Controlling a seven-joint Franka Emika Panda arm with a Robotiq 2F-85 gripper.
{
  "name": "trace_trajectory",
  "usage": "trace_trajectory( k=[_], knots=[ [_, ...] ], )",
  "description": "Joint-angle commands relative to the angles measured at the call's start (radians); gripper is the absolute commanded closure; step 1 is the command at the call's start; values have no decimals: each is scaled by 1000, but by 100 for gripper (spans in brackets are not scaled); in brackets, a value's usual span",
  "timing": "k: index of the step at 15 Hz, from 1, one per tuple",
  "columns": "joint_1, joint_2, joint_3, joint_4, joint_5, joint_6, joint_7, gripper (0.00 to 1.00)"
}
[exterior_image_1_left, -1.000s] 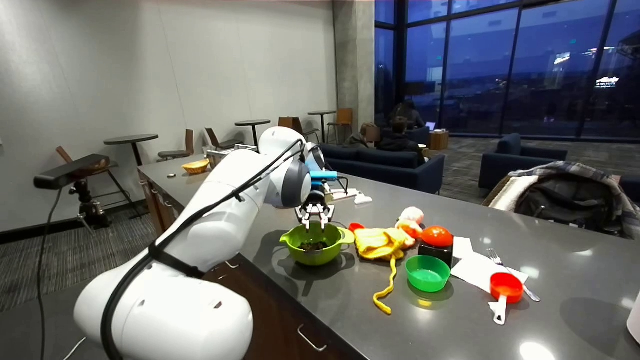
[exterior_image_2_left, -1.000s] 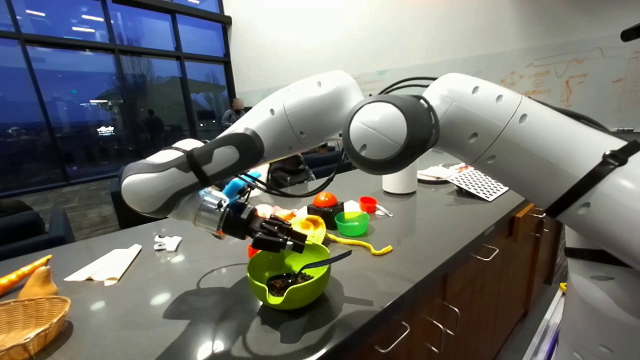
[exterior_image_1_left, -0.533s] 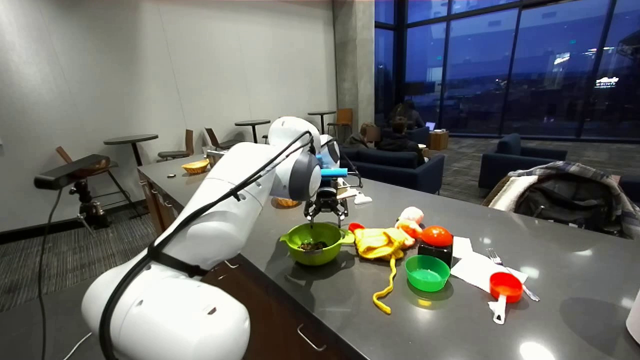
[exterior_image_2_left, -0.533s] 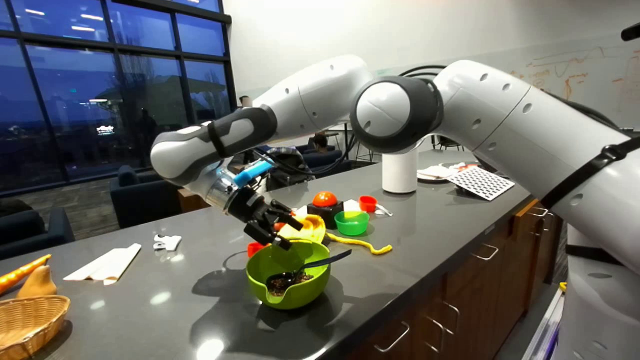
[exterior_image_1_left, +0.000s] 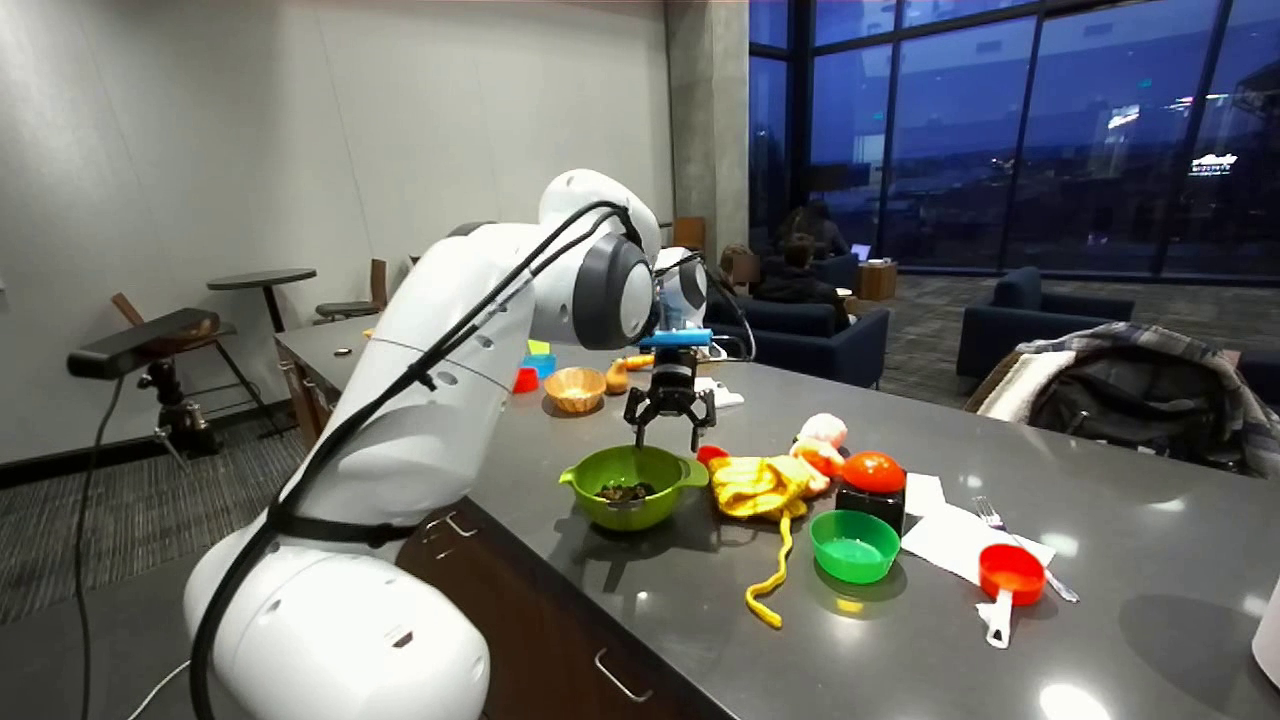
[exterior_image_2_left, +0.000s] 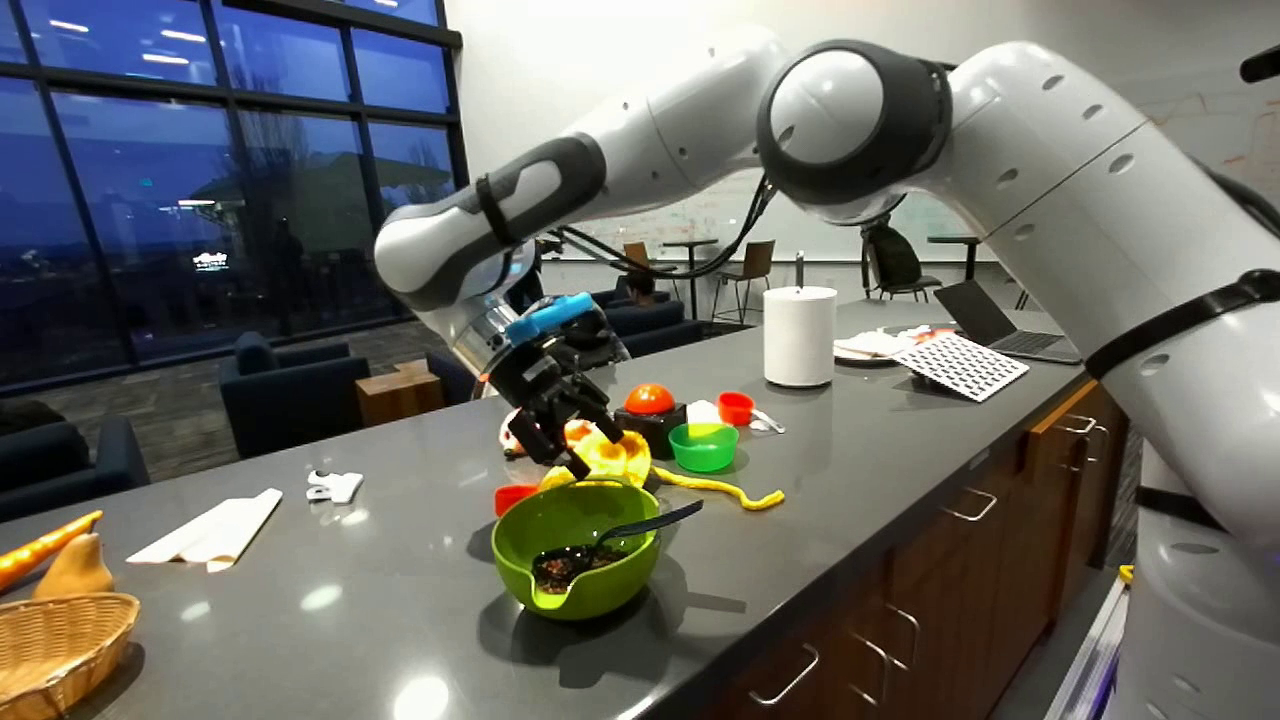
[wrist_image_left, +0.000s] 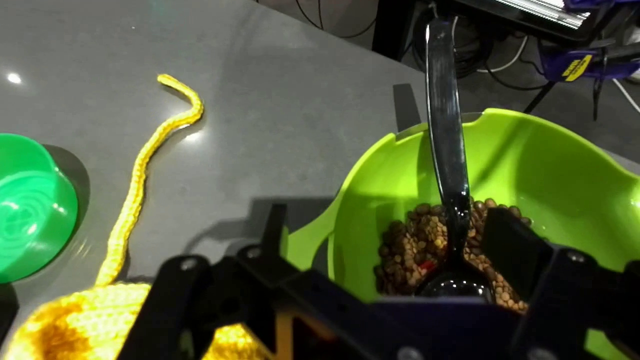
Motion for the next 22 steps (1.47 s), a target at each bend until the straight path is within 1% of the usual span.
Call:
trace_trajectory(
  k=[1,3,9,12,16,19,22],
  knots=[
    [-47,-188,-40,-238,121,134,47,0],
    [-71,-263,-65,-332,185,196,59,0],
    [-113,-490,-122,-619,304,406,79,0],
    [-128,-598,-135,-776,370,460,46,0],
    [-133,-725,-149,-999,426,553,6,0],
    [-130,-770,-156,-1100,446,614,-46,0],
    [-121,-783,-155,-1134,445,631,-96,0]
  ],
)
